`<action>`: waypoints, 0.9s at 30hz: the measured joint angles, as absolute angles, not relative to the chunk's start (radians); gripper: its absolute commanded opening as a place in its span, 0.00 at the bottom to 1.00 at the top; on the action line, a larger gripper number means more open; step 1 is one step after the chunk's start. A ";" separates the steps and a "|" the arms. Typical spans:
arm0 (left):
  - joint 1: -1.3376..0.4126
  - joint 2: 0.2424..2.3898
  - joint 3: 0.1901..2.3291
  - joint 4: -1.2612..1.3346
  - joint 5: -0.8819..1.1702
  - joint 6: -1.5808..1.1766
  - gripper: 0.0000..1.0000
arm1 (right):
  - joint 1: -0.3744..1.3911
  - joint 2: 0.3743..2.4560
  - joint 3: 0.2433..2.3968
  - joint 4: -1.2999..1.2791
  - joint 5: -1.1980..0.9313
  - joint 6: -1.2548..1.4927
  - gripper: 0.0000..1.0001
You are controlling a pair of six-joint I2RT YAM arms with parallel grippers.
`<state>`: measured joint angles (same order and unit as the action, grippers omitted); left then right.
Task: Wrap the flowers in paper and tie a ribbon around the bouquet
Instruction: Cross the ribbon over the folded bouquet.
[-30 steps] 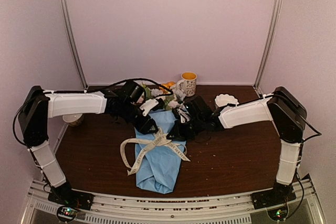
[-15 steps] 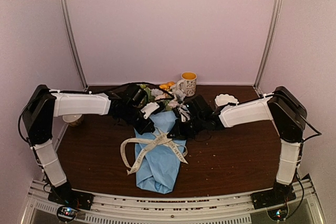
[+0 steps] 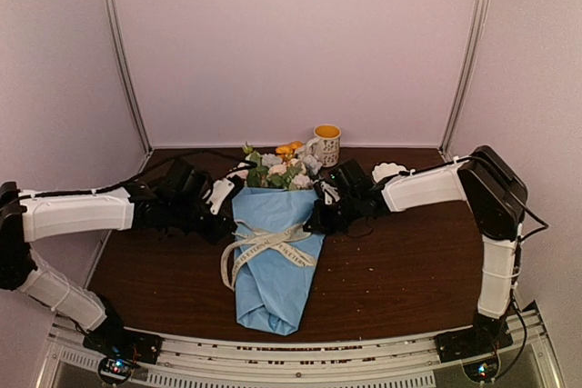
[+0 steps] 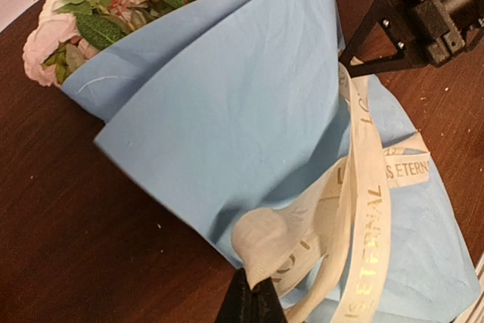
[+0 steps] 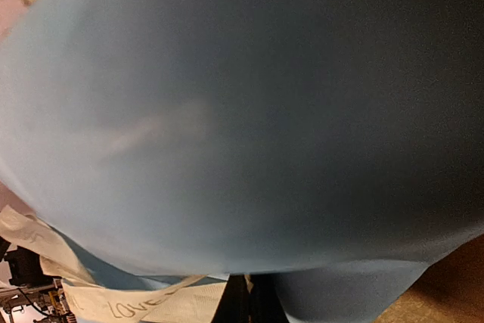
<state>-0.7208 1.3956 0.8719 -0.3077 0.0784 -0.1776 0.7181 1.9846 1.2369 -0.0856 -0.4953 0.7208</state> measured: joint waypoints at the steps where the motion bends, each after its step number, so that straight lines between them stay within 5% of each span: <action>1: -0.720 1.365 0.849 -0.301 0.070 -0.198 0.00 | 0.717 1.990 1.238 -0.089 -0.493 0.720 0.00; 13: -0.720 1.032 0.537 -0.256 -0.091 -0.536 0.02 | 0.721 2.021 1.242 -0.121 -0.464 0.701 0.00; 22: -0.671 1.126 0.481 -0.297 -0.123 -0.690 0.70 | 0.727 2.030 1.259 -0.150 -0.455 0.681 0.00; 27: -0.630 1.193 0.554 -0.342 -0.035 -0.620 0.65 | 0.729 2.030 1.260 -0.156 -0.448 0.678 0.00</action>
